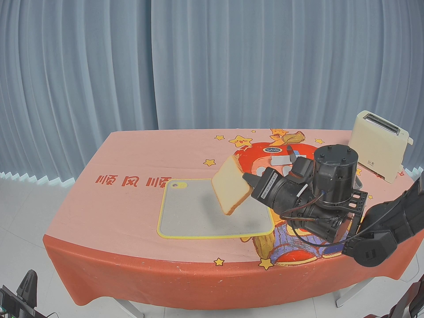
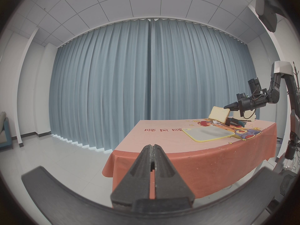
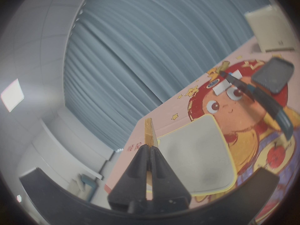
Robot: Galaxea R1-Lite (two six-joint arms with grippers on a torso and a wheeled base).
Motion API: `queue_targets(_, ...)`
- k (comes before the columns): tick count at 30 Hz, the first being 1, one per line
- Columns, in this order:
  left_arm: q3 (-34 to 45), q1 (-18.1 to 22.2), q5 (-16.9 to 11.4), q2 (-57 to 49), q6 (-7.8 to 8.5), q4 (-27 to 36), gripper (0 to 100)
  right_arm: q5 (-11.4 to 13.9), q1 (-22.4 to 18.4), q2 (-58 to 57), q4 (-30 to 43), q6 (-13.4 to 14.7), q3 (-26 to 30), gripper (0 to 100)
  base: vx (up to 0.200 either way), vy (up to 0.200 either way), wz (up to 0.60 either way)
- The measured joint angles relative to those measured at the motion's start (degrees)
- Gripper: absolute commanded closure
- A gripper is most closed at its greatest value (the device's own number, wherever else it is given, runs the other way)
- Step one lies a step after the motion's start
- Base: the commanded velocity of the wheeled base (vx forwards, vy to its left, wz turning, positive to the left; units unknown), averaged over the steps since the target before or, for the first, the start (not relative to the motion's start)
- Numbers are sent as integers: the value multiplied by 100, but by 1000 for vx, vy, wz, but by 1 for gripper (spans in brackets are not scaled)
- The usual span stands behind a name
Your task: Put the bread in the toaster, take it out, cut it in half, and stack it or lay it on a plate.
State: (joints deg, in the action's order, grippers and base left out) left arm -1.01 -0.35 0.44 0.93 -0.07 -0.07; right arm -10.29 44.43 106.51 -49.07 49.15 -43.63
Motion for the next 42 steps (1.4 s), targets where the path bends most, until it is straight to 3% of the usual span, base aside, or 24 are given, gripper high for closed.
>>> queue_targets(4, 0, 0, 0, 0, -2, 0, 100, -169, 68, 46, -154, 934, 52, 100, 0, 0, 0)
queue_targets(11, 0, 2, 0, 0, -2, 0, 100, -405, 74, 201, -351, 1894, 116, 100, 0, 0, 0)
queue_targets(18, 0, 0, 0, 0, -2, 0, 100, -823, 46, 584, -1024, 2191, 133, 100, 0, 0, 0)
queue_targets(29, 0, 0, 2, 0, -2, 0, 100, -922, 62, 975, -1070, 2406, 179, 100, 0, 0, 0)
queue_targets(30, 0, 0, 2, 0, -2, 0, 100, -922, 62, 986, -1065, 2406, 185, 0, 0, 0, 0)
queue_targets(37, 0, 0, 0, 0, -2, 0, 100, -1114, 115, 995, -951, 2319, 265, 0, 0, 0, 0)
queue_targets(42, 0, 0, 2, 0, -2, 0, 100, -1150, 173, 864, -428, 2135, 260, 0, 0, 0, 0)
